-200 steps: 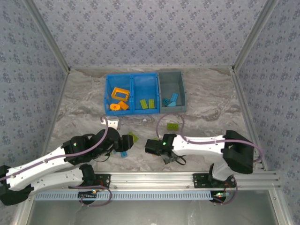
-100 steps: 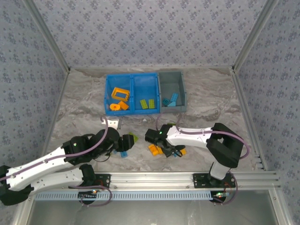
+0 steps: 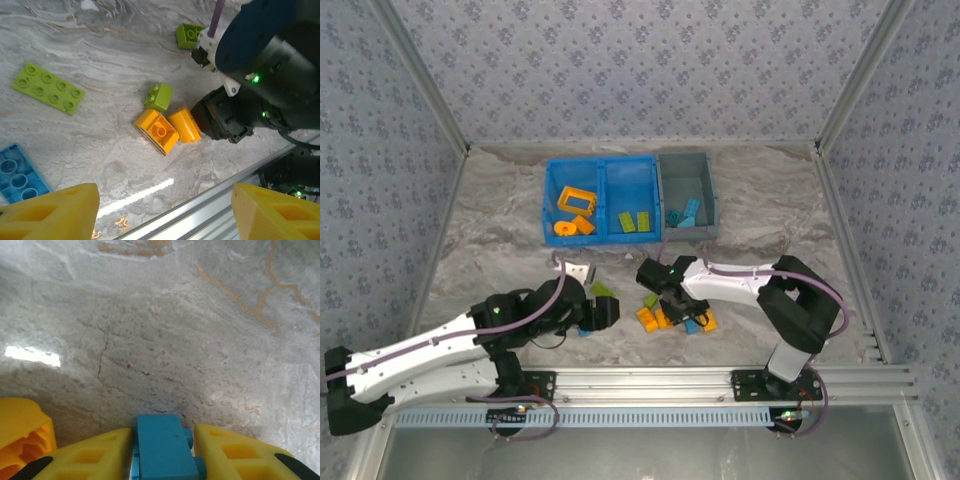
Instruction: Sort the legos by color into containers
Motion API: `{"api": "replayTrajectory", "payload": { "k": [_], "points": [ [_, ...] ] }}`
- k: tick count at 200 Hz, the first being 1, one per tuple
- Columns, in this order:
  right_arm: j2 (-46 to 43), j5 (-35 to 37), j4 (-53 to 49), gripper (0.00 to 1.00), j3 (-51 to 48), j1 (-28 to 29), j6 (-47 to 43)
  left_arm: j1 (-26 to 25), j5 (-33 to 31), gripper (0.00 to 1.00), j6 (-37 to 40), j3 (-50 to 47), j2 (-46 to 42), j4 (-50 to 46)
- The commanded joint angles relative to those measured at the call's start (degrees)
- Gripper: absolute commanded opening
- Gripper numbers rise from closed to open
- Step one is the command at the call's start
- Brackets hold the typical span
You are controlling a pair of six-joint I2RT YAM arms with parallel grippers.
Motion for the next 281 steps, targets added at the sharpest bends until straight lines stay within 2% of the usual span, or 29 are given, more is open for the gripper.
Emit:
{"api": "replayTrajectory", "payload": {
  "k": [1,26,60,83,100,128,148,174,235,260,281],
  "points": [
    [-1.16,-1.82,1.62,0.36,-1.50,-0.87,1.53,-0.37,2.91,0.75,-0.16,-2.71,-3.36,4.63],
    [-3.66,-0.25,1.65,0.26,-1.97,-1.06,3.47,-0.30,3.19,0.78,-1.98,-5.18,-5.59,6.92],
    [-13.27,6.53,-3.94,0.21,0.79,-2.47,4.95,-0.30,0.68,0.83,-1.16,-2.25,-5.00,7.05],
    [-18.63,9.86,-5.44,0.21,5.28,-7.99,2.53,-0.21,-1.68,0.87,1.98,2.97,-1.54,7.02],
    [-18.76,10.41,-3.41,0.21,9.60,-13.62,-1.34,-0.04,-4.14,0.89,4.30,7.78,2.36,6.50],
    [-11.53,13.44,0.72,0.20,19.68,-19.95,-6.05,0.73,-6.26,0.91,8.75,14.87,8.66,7.60],
    [-3.60,19.03,0.78,0.20,27.76,-21.47,-8.60,1.33,-7.24,0.92,10.45,19.15,12.91,7.35],
    [5.80,22.70,0.44,0.20,36.07,-23.19,-9.67,1.55,-7.65,0.92,11.30,21.53,15.72,7.58],
    [23.59,26.63,-5.46,0.20,49.96,-24.96,-6.15,1.64,-8.01,0.93,10.08,20.19,13.92,6.22],
    [27.51,27.76,-7.79,0.20,52.13,-24.93,-3.76,1.64,-8.10,0.92,9.42,19.09,12.56,5.53],
    [28.32,27.79,-8.49,0.25,52.07,-24.91,-2.31,1.64,-8.21,0.92,8.79,18.43,11.94,4.93]
  ]
}}
